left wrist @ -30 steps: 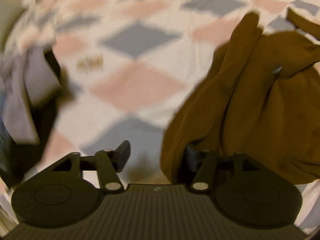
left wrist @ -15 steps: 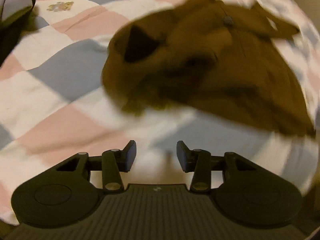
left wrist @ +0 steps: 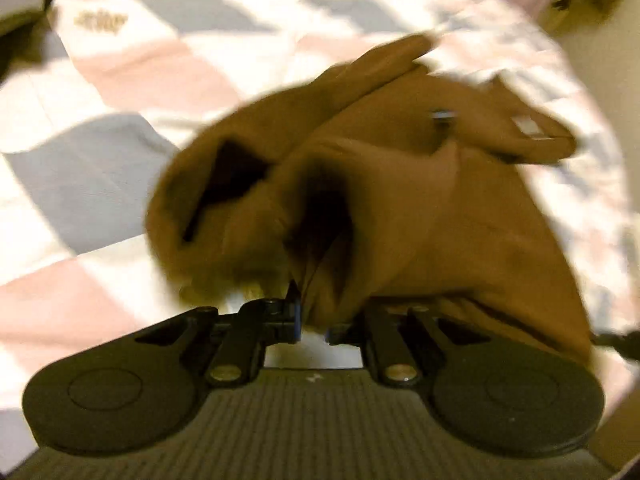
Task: Fold clothes
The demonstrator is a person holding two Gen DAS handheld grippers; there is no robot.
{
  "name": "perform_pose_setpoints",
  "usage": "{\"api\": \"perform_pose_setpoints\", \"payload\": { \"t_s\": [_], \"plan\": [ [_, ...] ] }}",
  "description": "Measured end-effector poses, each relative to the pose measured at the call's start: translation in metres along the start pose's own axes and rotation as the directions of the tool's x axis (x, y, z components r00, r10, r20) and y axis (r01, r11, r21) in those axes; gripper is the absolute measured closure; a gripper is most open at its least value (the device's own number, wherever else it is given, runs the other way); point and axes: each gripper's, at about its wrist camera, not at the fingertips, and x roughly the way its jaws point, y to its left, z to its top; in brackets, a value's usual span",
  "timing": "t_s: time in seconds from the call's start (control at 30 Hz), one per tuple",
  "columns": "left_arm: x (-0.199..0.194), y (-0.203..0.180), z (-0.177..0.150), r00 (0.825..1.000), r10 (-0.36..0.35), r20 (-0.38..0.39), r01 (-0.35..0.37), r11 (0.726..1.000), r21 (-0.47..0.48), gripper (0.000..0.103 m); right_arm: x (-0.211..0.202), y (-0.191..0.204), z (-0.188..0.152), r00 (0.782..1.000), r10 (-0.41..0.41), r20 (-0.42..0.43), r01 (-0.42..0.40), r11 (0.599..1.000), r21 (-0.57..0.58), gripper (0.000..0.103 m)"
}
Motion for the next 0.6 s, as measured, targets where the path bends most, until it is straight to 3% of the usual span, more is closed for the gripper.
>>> {"api": "perform_pose_setpoints", "payload": {
  "t_s": [0.07, 0.13, 0.2, 0.3, 0.33, 0.4, 0.43, 0.47, 0.53, 0.6],
  "plan": [
    [-0.045, 0.001, -0.018, 0.999, -0.037, -0.003, 0.037, 0.999, 0.025, 0.103, -0.019, -0.005, -0.013, 1.000, -0.029, -0.012, 0.029, 1.000, -0.008, 0.103],
    [-0.073, 0.009, -0.043, 0.999, -0.011, -0.050, 0.012, 1.000, 0.029, 0.103, -0.036, -0.015, -0.029, 0.996, -0.079, -0.031, 0.079, 0.997, -0.003, 0.103],
    [-0.076, 0.028, -0.069, 0.989, 0.024, -0.145, -0.027, 0.999, -0.023, 0.103, -0.033, -0.031, -0.041, 0.988, -0.145, -0.059, 0.146, 0.989, 0.019, 0.103],
    [-0.059, 0.041, -0.090, 0.957, 0.140, -0.252, -0.148, 0.989, -0.014, 0.103, -0.017, -0.041, -0.047, 0.983, -0.169, -0.078, 0.172, 0.984, 0.038, 0.084],
    [-0.056, 0.039, -0.089, 0.962, 0.131, -0.238, -0.139, 0.990, -0.017, 0.100, -0.011, -0.039, -0.044, 0.985, -0.158, -0.068, 0.161, 0.986, 0.036, 0.064],
    [-0.051, 0.030, -0.080, 0.978, 0.098, -0.183, -0.104, 0.994, -0.021, 0.078, -0.001, -0.021, -0.030, 0.992, -0.125, -0.030, 0.124, 0.991, -0.053, 0.049],
    [-0.045, 0.022, -0.072, 0.986, 0.079, -0.146, -0.081, 0.997, -0.009, 0.055, 0.004, -0.012, -0.023, 0.994, -0.108, -0.013, 0.106, 0.989, -0.099, 0.043],
    [-0.036, 0.015, -0.065, 0.990, 0.081, -0.118, -0.080, 0.997, 0.014, 0.048, 0.011, -0.005, -0.013, 0.995, -0.102, -0.009, 0.099, 0.984, -0.149, 0.039],
    [-0.008, 0.000, -0.055, 0.989, 0.113, -0.095, -0.108, 0.992, 0.059, 0.048, 0.026, 0.003, 0.001, 0.995, -0.095, -0.019, 0.089, 0.971, -0.221, 0.023],
    [0.023, -0.003, -0.045, 0.987, 0.124, -0.102, -0.119, 0.991, 0.054, 0.048, 0.042, 0.008, 0.014, 0.996, -0.087, -0.035, 0.074, 0.959, -0.275, 0.023]
  ]
}}
